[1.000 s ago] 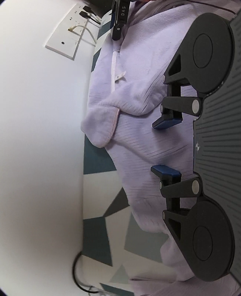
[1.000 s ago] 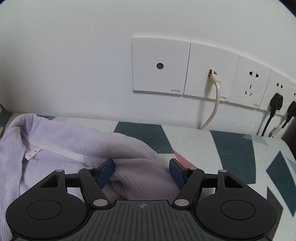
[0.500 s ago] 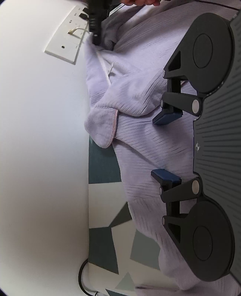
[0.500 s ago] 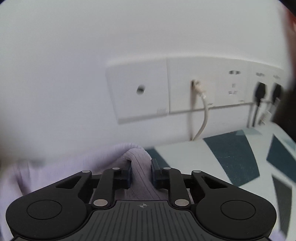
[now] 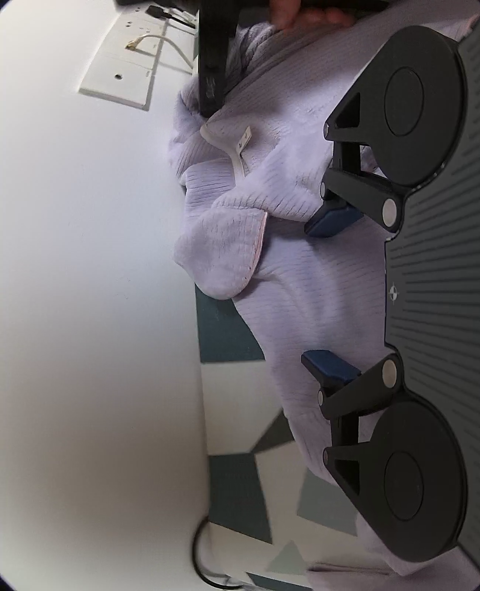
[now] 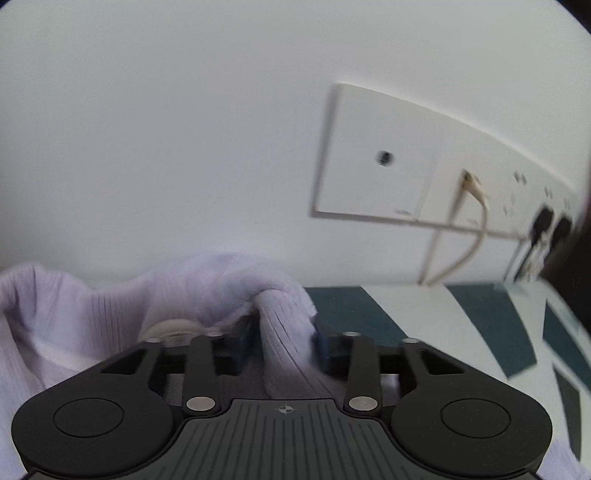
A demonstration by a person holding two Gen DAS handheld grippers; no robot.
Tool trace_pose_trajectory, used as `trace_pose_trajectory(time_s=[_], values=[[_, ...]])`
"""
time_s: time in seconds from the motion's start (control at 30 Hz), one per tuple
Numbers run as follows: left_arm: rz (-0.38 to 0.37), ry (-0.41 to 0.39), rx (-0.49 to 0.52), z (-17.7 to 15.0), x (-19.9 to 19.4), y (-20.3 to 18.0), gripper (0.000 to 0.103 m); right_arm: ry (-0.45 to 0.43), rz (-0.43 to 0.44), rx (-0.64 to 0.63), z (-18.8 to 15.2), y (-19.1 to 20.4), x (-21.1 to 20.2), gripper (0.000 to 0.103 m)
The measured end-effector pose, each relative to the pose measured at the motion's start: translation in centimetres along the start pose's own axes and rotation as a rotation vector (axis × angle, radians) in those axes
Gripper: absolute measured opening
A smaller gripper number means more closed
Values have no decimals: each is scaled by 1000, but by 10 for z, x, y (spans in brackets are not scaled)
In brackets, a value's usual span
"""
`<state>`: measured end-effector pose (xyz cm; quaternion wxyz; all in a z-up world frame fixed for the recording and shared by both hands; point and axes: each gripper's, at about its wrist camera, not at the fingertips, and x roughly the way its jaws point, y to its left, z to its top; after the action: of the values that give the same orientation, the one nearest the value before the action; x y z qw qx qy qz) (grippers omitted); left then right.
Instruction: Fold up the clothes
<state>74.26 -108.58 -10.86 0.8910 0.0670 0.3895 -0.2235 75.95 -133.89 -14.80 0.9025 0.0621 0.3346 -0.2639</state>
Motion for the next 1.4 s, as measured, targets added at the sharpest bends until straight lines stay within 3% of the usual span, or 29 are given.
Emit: trace_pose_trajectory(time_s=[0.03, 0.17, 0.3, 0.43, 0.57, 0.67, 0.8, 0.93, 1.07, 1.23, 1.4], values=[[7, 3, -32, 1, -7, 6, 69, 5, 24, 41, 3, -11, -8, 65], [-19, -56, -89, 2, -57, 16, 72, -4, -34, 217, -32, -63, -80, 78], [-99, -43, -114, -8, -101, 14, 86, -13, -94, 393, -68, -116, -152, 78], [-179, 14, -102, -30, -125, -1, 91, -22, -153, 569, -103, -168, -224, 78], [-239, 90, -94, -63, -135, -20, 98, 35, -305, 746, -174, -217, -309, 78], [-261, 174, -96, -88, -136, -32, 98, 51, -383, 828, -214, -245, -373, 78], [-245, 247, -60, -117, -140, -50, 98, -15, -450, 869, -246, -275, -428, 78], [-200, 257, -31, -134, -150, -70, 98, -85, -465, 843, -263, -309, -435, 75], [-109, 240, -46, -148, -157, -98, 99, -73, -414, 797, -270, -351, -410, 74], [59, 241, -122, -168, -169, -137, 99, -11, -269, 690, -276, -397, -360, 79], [148, 244, -153, -173, -184, -175, 99, 80, -181, 485, -277, -410, -324, 76]])
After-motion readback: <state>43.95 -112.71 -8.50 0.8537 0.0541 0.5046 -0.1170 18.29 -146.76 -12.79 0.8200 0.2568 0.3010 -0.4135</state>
